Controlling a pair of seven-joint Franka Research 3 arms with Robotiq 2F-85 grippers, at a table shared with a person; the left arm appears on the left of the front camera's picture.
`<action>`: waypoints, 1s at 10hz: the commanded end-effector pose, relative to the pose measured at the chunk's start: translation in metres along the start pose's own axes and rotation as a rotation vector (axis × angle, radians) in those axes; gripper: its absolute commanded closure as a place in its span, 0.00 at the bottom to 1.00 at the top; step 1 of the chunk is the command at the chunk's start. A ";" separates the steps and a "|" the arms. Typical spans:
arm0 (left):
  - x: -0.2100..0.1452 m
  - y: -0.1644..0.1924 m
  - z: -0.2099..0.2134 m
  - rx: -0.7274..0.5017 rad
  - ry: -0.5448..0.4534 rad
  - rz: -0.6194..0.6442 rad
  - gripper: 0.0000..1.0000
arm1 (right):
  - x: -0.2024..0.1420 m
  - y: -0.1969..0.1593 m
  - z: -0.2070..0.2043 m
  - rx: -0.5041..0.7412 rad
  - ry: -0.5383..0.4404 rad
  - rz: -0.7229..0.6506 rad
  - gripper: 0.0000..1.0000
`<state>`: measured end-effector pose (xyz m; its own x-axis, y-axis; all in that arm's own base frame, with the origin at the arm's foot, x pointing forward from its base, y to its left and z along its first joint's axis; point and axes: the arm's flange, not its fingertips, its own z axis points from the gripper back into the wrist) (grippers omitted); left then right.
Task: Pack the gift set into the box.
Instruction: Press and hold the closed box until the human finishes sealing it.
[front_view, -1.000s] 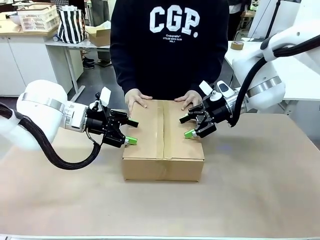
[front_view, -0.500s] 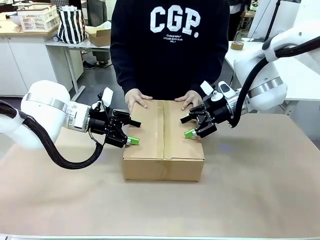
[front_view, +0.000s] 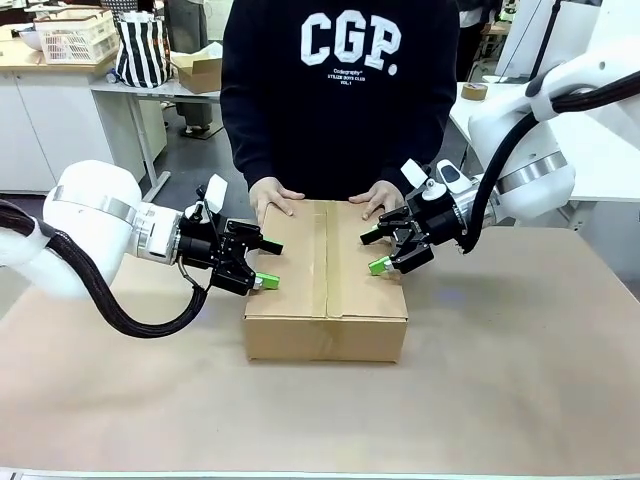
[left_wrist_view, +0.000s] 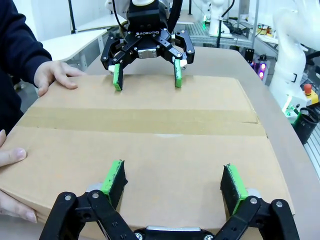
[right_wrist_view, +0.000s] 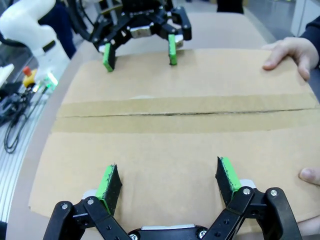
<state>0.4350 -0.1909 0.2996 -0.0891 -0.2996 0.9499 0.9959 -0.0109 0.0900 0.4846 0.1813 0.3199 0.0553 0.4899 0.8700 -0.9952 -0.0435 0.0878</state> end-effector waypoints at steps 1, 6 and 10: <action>-0.002 -0.001 0.000 0.000 0.002 -0.002 0.00 | -0.005 0.001 -0.001 -0.001 0.009 -0.008 0.00; -0.002 -0.001 0.000 0.000 0.002 -0.002 0.00 | -0.005 0.001 -0.001 -0.001 0.009 -0.008 0.00; -0.002 -0.001 0.000 0.000 0.002 -0.002 0.00 | -0.005 0.001 -0.001 -0.001 0.009 -0.008 0.00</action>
<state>0.4351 -0.1909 0.3000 -0.0899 -0.2992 0.9500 0.9958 -0.0108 0.0908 0.4846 0.1815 0.3202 0.0547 0.4893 0.8704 -0.9952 -0.0443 0.0875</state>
